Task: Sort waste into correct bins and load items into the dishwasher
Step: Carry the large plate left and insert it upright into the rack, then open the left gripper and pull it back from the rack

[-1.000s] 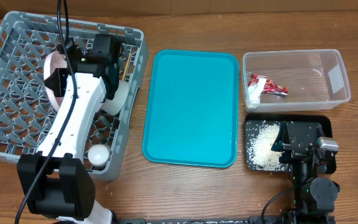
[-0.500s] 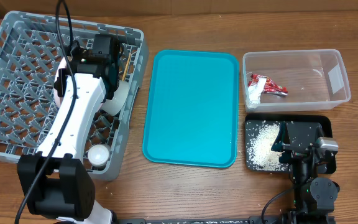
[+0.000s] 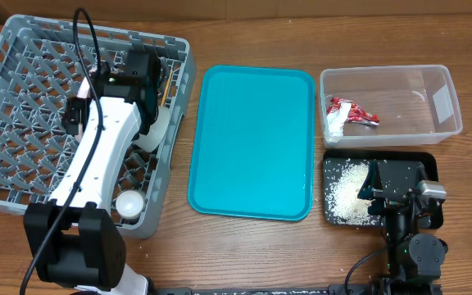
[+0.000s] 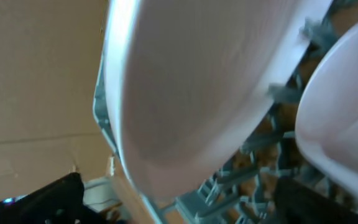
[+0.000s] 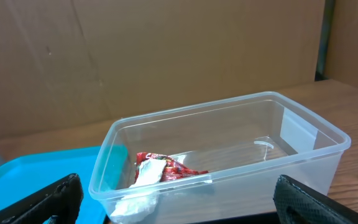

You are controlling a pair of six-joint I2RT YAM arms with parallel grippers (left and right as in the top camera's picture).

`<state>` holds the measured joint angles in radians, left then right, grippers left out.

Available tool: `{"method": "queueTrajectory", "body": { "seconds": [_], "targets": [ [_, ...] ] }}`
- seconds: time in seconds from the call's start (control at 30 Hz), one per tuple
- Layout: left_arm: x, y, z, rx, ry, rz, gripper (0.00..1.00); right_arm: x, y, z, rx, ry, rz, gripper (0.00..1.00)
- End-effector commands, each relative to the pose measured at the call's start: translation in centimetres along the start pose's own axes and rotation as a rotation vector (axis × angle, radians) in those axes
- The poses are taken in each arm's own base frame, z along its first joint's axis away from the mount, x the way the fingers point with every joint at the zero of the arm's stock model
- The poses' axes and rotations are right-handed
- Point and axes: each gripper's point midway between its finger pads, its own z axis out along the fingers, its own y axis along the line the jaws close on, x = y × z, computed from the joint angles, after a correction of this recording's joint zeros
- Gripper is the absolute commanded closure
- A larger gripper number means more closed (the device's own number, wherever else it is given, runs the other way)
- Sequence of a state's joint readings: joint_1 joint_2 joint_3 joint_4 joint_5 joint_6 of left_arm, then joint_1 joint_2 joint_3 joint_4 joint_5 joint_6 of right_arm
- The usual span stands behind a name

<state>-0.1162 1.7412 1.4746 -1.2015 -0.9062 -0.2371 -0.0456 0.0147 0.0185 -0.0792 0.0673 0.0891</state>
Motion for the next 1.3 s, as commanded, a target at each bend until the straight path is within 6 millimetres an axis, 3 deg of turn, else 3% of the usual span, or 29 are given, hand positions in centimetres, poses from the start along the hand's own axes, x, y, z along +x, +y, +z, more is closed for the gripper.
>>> {"method": "queueTrajectory", "body": {
  "seconds": [0.0, 0.2, 0.37, 0.53, 0.67, 0.8, 0.93, 1.13, 1.27],
  "targets": [
    [-0.6, 1.3, -1.6, 0.012, -0.006, -0.083, 0.0, 0.1, -0.2, 0.0, 0.008, -0.009, -0.004, 0.0],
    [-1.8, 3.6, -4.5, 0.079, -0.017, -0.136, 0.0, 0.1, -0.2, 0.0, 0.007, -0.009, -0.004, 0.0],
    [-2.4, 2.5, -6.9, 0.282, -0.008, -0.174, 0.0, 0.1, -0.2, 0.0, 0.007, -0.009, -0.004, 0.0],
    [-3.0, -0.5, -13.0, 0.692, -0.063, -0.097, 0.0, 0.1, -0.2, 0.0, 0.008, -0.009, -0.004, 0.0],
    [-3.0, 2.6, -18.0, 0.77, -0.231, -0.108, 0.0, 0.1, -0.2, 0.0, 0.008, -0.009, -0.004, 0.0],
    [-0.6, 7.4, -22.0, 0.806, -0.39, -0.172, 0.0, 0.1, -0.2, 0.0, 0.008, -0.009, -0.004, 0.0],
    [3.4, 11.2, -24.8, 0.873, -0.495, -0.223, 0.0, 0.1, -0.2, 0.0, 0.008, -0.009, -0.004, 0.0],
    [9.0, 11.5, -27.6, 1.076, -0.486, -0.19, 0.0, 0.1, -0.2, 0.0, 0.007, -0.009, -0.004, 0.0],
    [10.2, 11.3, -28.5, 1.139, -0.481, -0.166, 0.0, 0.1, -0.2, 0.0, 0.007, -0.009, -0.004, 0.0]
  ]
}}
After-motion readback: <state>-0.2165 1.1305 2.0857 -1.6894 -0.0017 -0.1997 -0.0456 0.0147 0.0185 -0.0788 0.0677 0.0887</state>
